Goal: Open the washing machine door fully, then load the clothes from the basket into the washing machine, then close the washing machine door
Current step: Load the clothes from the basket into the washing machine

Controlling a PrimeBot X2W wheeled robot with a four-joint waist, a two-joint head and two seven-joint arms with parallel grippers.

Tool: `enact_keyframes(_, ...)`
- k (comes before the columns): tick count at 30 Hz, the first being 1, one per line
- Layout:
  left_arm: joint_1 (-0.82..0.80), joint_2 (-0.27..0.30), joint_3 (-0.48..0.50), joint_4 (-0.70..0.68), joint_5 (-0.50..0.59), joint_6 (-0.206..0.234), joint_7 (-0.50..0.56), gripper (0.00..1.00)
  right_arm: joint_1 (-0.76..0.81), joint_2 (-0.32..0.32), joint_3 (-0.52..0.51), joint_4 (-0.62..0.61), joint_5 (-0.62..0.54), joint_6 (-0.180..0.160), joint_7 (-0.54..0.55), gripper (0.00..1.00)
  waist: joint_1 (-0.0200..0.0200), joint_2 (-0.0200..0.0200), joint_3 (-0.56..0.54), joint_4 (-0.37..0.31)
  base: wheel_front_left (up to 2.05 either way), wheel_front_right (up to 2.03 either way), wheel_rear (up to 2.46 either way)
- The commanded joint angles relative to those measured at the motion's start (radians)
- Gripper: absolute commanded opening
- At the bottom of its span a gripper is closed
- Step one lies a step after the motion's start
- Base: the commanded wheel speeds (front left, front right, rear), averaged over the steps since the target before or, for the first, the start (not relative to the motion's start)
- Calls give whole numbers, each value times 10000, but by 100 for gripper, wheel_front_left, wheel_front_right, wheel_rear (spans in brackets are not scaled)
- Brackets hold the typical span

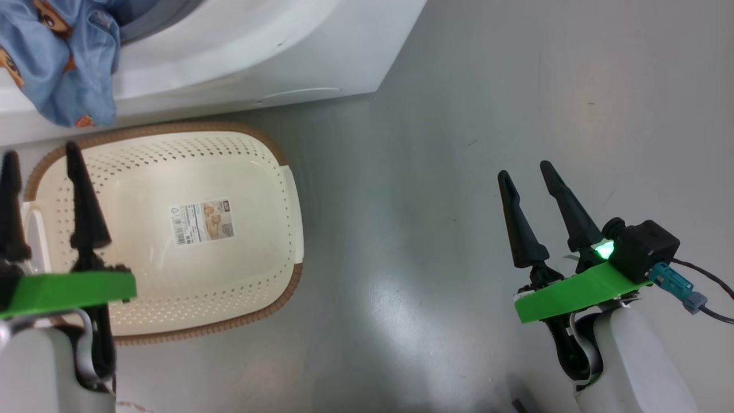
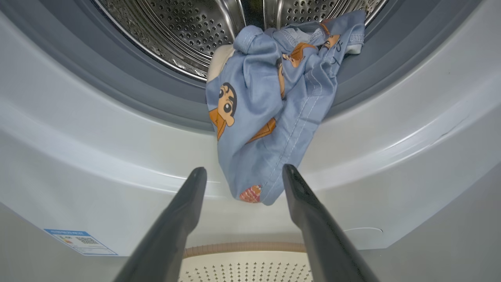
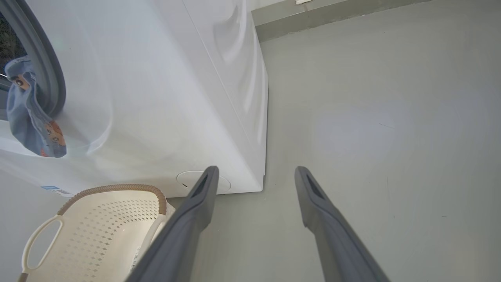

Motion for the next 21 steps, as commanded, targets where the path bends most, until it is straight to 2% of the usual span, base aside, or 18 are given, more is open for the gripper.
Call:
enact_keyframes(1, -63, 320, 323, -325, -93, -38, 99, 100, 241, 34, 219, -163, 41, 16, -49, 100, 0, 0, -3, -23, 0, 0, 0)
enact_keyframes(12, -1657, 852, 194, -218, -229, 9, 1623, 100, 230, 34, 253, -191, 90, 16, -49, 100, 0, 0, 39, -92, 0, 0, 0)
enact_keyframes(21, -2525, 924, 41, 667, -603, 3, 2872, 100, 203, 34, 290, -178, 148, 16, -49, 100, 0, 0, 112, -203, 0, 0, 0)
